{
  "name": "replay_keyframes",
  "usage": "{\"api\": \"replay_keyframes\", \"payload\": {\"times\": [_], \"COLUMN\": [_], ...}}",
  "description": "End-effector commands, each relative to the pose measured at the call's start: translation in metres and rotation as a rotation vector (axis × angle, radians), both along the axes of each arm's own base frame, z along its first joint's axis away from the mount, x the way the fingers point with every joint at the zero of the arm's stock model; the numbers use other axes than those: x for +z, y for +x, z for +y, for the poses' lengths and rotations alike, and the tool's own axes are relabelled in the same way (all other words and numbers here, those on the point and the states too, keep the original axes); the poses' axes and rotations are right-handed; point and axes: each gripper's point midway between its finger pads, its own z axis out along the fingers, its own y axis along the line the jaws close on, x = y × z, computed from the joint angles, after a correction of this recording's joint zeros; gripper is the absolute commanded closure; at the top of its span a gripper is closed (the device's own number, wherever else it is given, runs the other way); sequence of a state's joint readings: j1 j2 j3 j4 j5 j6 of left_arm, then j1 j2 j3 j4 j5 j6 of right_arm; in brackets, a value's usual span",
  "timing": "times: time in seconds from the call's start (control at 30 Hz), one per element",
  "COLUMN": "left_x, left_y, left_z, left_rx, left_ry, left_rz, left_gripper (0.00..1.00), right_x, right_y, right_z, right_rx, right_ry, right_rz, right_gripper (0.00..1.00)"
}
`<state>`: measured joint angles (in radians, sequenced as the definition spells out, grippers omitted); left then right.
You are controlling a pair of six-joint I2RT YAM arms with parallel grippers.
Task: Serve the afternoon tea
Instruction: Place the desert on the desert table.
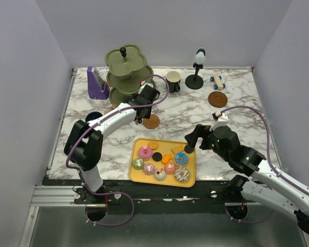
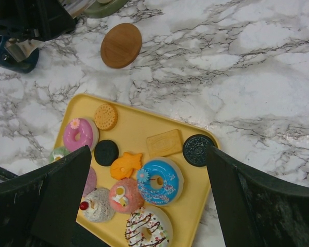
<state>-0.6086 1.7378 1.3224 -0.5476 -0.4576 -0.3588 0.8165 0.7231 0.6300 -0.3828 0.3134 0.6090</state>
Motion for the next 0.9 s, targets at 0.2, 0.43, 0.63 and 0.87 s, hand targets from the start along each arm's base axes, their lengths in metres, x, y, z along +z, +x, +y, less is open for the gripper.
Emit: {"api": "replay_keyframes", "payload": {"times": [0.2, 0.43, 0.63, 0.87], "left_x": [0.023, 0.042, 0.048, 0.057], "left_y": [0.005, -0.006, -0.029, -0.068], "left_z": [-0.002, -0.003, -0.009, -0.012], "left_rx": [-0.003, -0.008, -0.041, -0.071], "left_ry": [-0.047, -0.099, -0.108, -0.117], "left_rz": [-0.052, -0.078, -0.078, -0.119], "left_gripper": [0.31, 0.3, 0.3, 0.29], "right_x": [-0.001, -0.001, -0.009, -0.012], "right_y": [0.002, 0.004, 0.005, 0.008], "right_z": [-0.001, 0.0, 0.007, 0.013], "right_rx": [-0.016, -0.019, -0.002, 0.005], "right_ry": [-0.006, -0.008, -0.003, -0.002], "right_rz": [-0.001, -0.003, 0.012, 0.017], "right_gripper": [0.0, 0.0, 0.0, 0.0]}}
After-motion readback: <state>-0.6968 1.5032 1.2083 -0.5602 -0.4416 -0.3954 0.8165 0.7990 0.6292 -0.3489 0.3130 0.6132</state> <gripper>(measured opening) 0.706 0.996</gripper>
